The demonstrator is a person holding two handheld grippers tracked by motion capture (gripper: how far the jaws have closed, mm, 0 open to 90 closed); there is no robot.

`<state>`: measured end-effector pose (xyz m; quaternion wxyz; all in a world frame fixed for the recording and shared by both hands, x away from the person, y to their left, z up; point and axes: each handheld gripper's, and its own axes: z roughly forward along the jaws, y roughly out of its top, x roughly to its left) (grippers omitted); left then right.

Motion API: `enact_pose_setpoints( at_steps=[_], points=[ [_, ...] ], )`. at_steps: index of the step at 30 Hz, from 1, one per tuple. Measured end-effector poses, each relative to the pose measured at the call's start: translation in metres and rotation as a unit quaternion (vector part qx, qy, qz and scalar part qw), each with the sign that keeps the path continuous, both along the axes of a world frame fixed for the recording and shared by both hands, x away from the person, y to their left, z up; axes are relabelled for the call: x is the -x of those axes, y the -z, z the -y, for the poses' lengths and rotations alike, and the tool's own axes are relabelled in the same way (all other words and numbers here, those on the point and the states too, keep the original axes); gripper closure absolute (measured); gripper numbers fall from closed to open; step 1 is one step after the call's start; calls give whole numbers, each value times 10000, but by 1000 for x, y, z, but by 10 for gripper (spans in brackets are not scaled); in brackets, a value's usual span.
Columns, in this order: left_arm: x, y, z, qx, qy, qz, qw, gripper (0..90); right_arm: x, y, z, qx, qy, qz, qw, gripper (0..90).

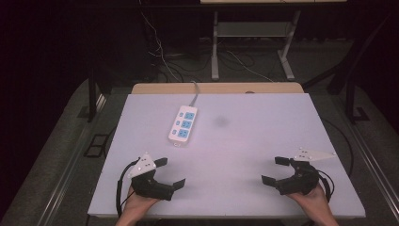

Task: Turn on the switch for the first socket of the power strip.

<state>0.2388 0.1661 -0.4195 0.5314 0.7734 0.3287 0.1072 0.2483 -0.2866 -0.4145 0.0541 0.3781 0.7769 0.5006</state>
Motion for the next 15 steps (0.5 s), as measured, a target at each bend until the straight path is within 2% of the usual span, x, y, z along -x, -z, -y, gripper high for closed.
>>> enact_pose_setpoints(
  at_steps=[10, 12, 13, 15],
  points=[
    [0, 0, 1, -46, 27, -35, 10000, 0, 1, -1, 9, -92, 115, -44, 9999, 5],
    [0, 0, 1, 12, 26, -45, 10000, 0, 0, -1, 11, -118, 140, -54, 9998, 5],
    [0, -2, 1, 113, 47, -54, 9999, 0, 0, -1, 12, -113, 143, -60, 9998, 5],
    [0, -3, 1, 122, 33, -57, 9999, 0, 0, 0, 12, -129, 148, -77, 9998, 5]
  ],
)
